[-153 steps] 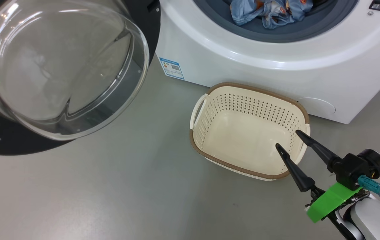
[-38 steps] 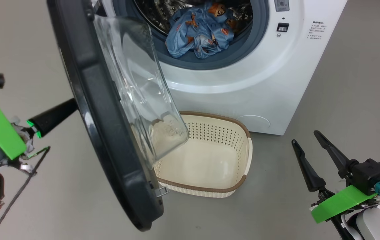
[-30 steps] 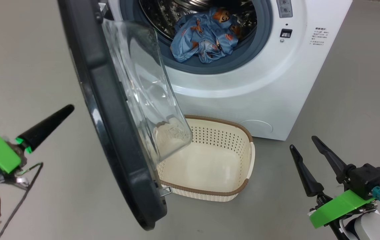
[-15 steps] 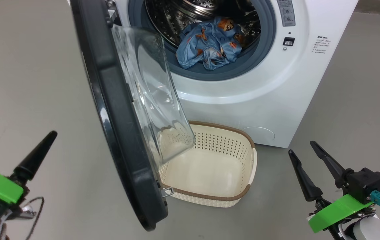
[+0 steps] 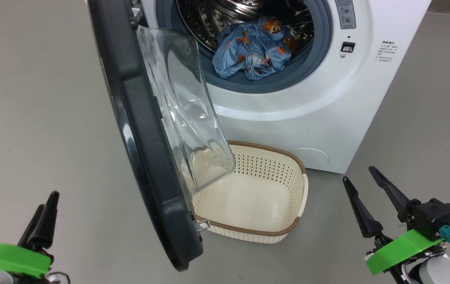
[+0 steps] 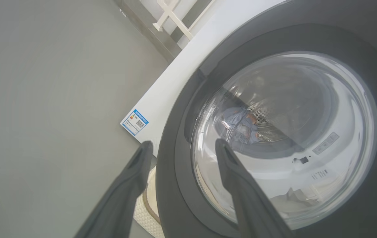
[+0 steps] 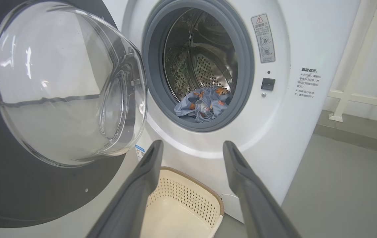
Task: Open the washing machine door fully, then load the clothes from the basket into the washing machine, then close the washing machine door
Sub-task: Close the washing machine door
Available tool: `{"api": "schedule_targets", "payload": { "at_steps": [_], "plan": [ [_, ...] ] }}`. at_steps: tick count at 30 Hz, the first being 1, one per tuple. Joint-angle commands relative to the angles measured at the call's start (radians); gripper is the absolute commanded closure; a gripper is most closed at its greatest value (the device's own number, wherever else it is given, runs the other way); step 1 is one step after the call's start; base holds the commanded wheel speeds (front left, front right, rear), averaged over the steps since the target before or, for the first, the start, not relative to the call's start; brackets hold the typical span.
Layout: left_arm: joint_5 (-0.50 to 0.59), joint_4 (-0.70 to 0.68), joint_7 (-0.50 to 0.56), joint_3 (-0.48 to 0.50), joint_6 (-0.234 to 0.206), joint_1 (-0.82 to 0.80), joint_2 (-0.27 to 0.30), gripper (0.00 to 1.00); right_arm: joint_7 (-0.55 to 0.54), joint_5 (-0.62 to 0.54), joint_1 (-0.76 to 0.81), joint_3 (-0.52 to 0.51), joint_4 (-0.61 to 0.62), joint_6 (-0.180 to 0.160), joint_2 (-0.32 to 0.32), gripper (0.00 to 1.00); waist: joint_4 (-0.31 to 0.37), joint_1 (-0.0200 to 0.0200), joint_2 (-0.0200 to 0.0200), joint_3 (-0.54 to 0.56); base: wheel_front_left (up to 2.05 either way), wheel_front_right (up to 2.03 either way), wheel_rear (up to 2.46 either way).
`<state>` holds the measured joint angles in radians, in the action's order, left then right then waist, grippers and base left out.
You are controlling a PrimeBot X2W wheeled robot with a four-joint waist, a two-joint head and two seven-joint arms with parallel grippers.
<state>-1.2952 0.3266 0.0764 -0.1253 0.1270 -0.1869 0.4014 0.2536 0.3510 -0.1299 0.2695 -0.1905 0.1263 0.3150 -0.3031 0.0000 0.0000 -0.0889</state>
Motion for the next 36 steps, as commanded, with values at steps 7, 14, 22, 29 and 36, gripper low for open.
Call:
{"api": "schedule_targets", "payload": {
  "at_steps": [7, 14, 22, 29, 36],
  "plan": [
    [0.146, 0.06, -0.258, -0.098, 0.004, -0.006, 0.066, 0.0, 0.008, -0.01, 0.004, 0.012, 0.022, 0.004, 0.008, 0.07, -0.003, 0.0, 0.0, -0.003, 0.0, 0.0, 0.0],
    [0.299, 0.134, -0.336, -0.129, 0.004, -0.028, 0.065, 0.0, 0.008, -0.01, 0.005, 0.01, 0.021, 0.004, 0.006, 0.07, -0.001, 0.0, 0.0, 0.001, 0.0, 0.0, 0.0],
    [0.665, 0.038, -0.338, 0.101, 0.004, 0.015, -0.039, 0.0, 0.008, -0.011, 0.016, 0.003, 0.022, 0.004, 0.004, 0.07, 0.005, 0.0, 0.0, 0.013, 0.0, 0.0, 0.0],
    [0.877, -0.042, -0.338, 0.203, 0.004, 0.06, -0.112, 0.0, 0.008, -0.013, 0.018, 0.002, 0.023, 0.004, 0.0, 0.07, 0.011, 0.0, 0.0, 0.017, 0.0, 0.0, 0.0],
    [0.958, -0.079, -0.338, 0.244, 0.004, 0.105, -0.159, 0.0, 0.008, -0.012, 0.018, 0.004, 0.021, 0.004, -0.005, 0.07, 0.019, 0.0, 0.0, 0.023, 0.0, 0.0, 0.0]
  ]
}}
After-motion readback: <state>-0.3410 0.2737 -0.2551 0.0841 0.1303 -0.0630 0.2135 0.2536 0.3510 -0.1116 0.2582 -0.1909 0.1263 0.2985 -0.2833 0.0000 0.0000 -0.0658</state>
